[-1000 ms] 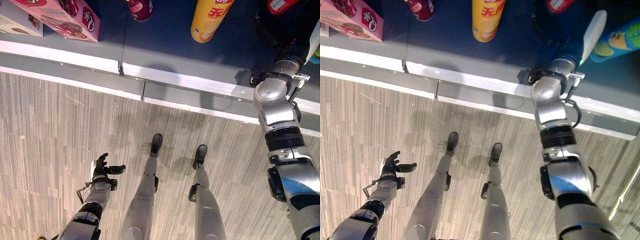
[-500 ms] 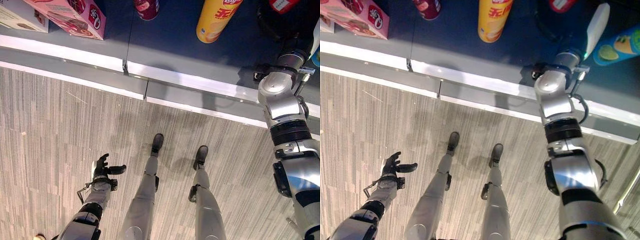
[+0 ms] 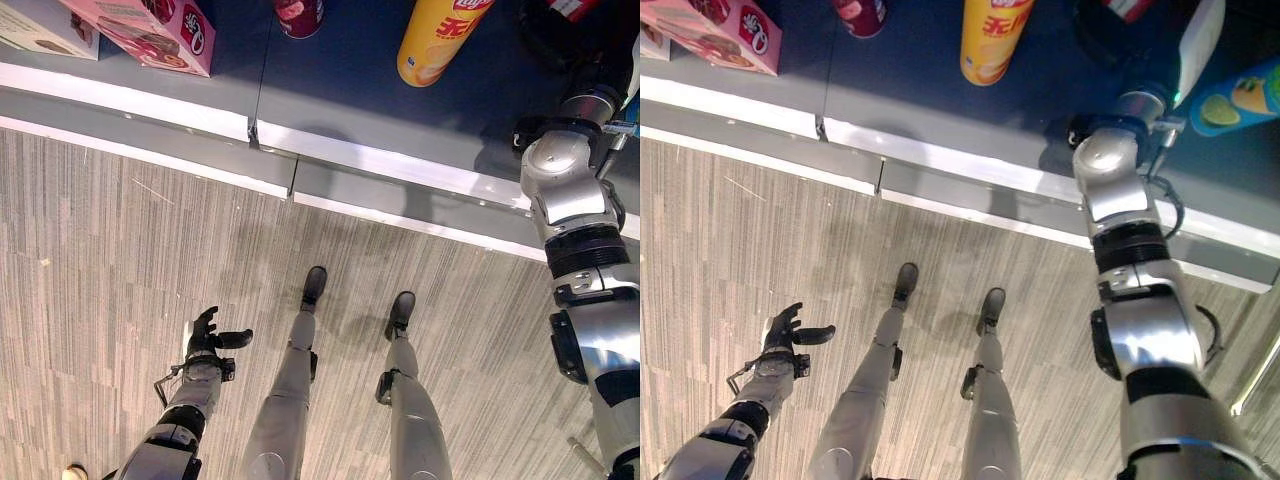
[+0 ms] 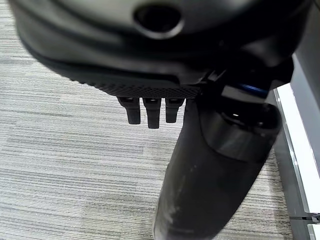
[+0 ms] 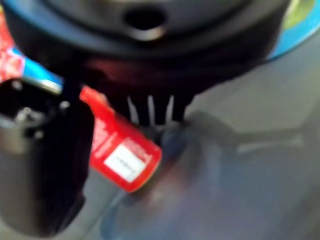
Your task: Put the goods on the table back onto the shelves and tidy them up.
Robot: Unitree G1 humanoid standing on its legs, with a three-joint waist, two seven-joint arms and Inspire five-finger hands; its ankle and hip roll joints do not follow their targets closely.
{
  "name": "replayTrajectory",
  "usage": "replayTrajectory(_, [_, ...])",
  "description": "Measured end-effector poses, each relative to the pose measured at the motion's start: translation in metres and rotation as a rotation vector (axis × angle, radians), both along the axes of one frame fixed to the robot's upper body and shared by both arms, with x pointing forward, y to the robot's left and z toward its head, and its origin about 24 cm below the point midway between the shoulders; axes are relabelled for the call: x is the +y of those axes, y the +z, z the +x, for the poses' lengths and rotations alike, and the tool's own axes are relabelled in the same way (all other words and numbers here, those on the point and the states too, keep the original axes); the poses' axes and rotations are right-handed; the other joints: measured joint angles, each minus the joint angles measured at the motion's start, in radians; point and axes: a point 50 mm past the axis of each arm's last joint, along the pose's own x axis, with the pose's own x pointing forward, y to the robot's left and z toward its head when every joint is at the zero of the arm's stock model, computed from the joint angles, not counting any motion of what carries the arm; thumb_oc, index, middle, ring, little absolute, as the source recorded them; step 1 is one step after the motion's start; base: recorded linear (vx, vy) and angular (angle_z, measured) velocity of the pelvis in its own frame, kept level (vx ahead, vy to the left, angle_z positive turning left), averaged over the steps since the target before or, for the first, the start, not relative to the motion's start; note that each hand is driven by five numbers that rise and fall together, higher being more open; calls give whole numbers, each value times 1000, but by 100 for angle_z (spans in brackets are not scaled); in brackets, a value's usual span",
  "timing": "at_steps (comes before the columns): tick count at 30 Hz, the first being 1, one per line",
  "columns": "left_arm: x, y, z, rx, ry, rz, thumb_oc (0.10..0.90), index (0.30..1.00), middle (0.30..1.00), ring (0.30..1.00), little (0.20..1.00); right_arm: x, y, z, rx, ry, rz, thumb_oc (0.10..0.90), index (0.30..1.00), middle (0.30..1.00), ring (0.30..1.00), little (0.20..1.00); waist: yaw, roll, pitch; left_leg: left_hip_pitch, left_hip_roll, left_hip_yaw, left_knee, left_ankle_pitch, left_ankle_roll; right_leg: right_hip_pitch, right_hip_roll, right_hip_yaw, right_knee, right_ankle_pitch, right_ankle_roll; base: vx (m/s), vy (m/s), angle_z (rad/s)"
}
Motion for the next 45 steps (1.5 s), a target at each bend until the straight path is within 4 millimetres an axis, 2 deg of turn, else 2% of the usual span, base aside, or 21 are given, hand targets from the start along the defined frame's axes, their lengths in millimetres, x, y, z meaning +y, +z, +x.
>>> replayTrajectory(22, [2, -1, -2, 2, -19, -11, 800, 900, 900, 900, 900, -16, 5, 7, 113, -69, -91, 800, 900, 900, 900, 900, 0, 0, 0, -2, 0, -10, 2, 4, -3, 5, 2, -3, 0, 0, -1, 0, 0, 0])
replayTrajectory(45, [5, 0, -2, 1, -17, -4, 800, 900, 900, 900, 900, -16, 8, 6, 124, -47, -105, 800, 900, 900, 900, 900, -6, 0, 0, 0, 2, -9, 2, 5, -1, 5, 4, -2, 0, 1, -2, 0, 0, 0])
